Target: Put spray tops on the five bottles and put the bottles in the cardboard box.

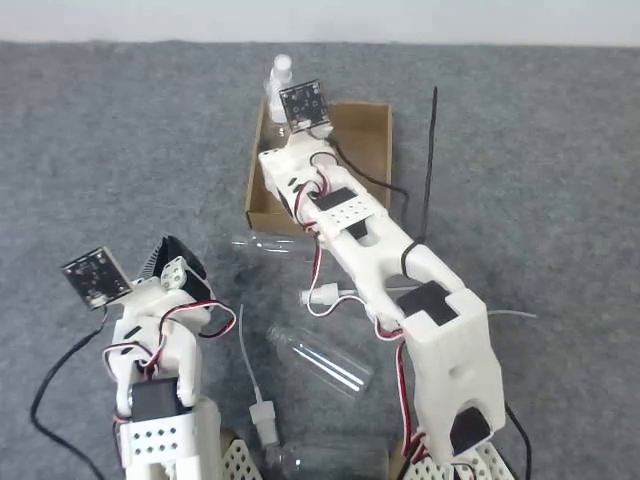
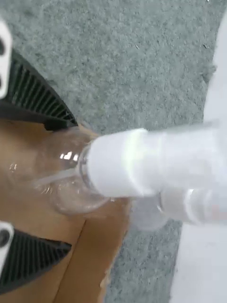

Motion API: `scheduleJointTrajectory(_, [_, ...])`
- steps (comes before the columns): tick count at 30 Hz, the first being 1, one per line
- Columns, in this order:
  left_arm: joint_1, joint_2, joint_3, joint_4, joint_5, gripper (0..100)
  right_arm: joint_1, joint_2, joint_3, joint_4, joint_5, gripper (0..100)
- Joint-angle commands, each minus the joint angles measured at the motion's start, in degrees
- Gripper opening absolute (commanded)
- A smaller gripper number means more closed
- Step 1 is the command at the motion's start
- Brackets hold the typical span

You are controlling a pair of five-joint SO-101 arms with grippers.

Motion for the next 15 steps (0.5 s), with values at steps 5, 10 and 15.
scheduleJointTrajectory(5, [-0.3, -0.9, -0.8, -2.0, -0.5, 1, -0.9, -1.7, -2.6, 0.7, -0.4, 29.8])
scheduleJointTrajectory(10, [-0.3, -0.9, -0.8, -2.0, -0.5, 1, -0.9, -1.7, -2.5, 0.8, -0.4, 29.8])
scheduleJointTrajectory(15, [-0.3, -0.9, -0.8, -2.0, -0.5, 1, -0.8, -3.5, -2.4, 4.9, -0.3, 29.8])
